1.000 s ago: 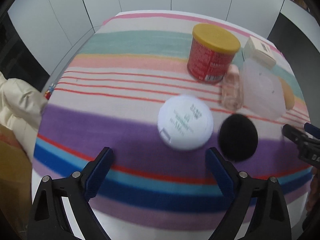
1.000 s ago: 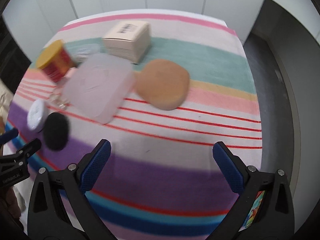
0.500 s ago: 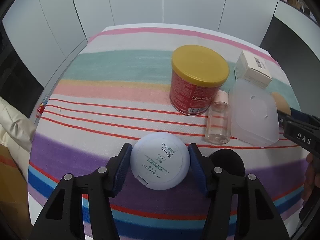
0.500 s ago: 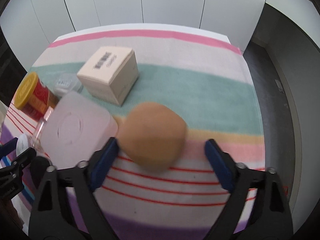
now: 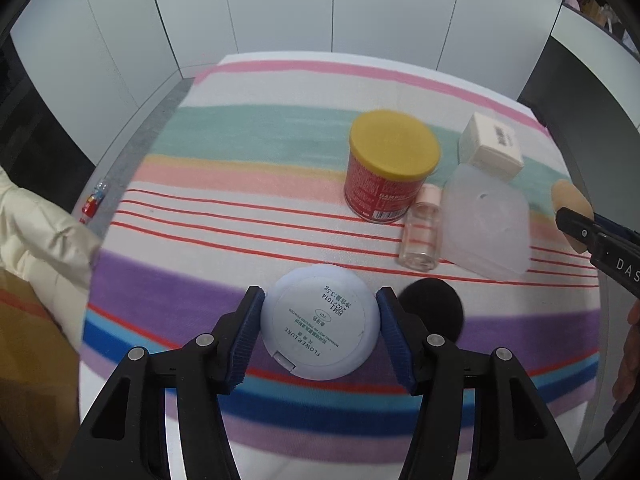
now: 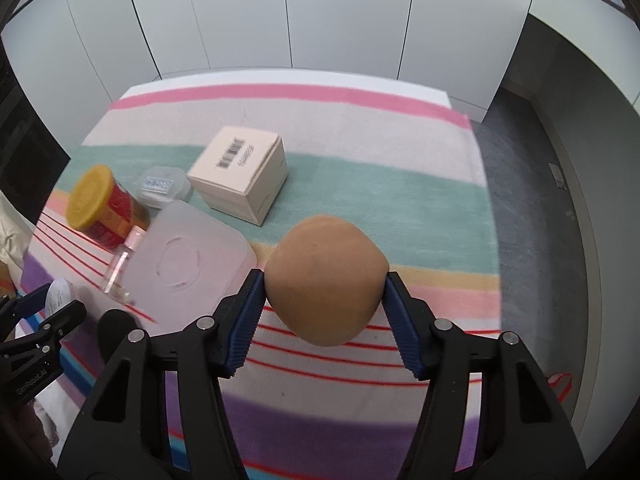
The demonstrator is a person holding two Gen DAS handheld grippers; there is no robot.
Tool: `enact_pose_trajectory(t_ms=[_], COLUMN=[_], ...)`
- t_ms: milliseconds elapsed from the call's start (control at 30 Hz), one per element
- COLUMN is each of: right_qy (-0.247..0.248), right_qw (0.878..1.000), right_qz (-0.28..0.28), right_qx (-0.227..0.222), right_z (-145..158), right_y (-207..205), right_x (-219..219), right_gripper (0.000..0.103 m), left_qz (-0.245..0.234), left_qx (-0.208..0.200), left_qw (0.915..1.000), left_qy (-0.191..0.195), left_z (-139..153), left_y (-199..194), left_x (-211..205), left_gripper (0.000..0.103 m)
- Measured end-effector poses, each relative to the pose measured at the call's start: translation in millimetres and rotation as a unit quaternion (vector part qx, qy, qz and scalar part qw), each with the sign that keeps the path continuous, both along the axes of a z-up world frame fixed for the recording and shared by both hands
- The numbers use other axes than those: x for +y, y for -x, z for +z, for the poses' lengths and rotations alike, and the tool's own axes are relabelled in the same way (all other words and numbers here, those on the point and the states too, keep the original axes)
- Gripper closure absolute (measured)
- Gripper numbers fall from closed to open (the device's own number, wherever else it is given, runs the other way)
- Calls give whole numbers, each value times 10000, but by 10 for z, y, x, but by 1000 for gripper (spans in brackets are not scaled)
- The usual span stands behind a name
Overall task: Organize objects
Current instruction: 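Carry the compact and tan sponge in both tools toward the cardboard box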
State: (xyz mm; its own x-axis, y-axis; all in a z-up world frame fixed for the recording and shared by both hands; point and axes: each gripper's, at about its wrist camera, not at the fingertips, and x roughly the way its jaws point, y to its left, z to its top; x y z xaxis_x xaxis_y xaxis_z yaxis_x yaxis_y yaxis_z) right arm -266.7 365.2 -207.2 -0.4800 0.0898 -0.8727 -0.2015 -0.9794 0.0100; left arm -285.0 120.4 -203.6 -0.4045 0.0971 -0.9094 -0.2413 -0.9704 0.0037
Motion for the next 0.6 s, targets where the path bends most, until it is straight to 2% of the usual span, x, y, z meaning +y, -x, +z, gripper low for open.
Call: enact_pose_trajectory(t_ms=[433,600], right_qy=[-32,-31], right_qw=[9999,9994], right_qz=[-38,-188], right_qx=[93,286], right_z=[775,1113], right_y=[-488,-776], right_x=[-194,-230], right_gripper=[41,40], left_qz=[-51,-162], left_qx=[127,249], left_qw=[9998,9994], left_qy=[-114,-170], left_z=[861,1157], left_y=[-522,-738], left_x=[-51,-99], left_gripper=[44,44])
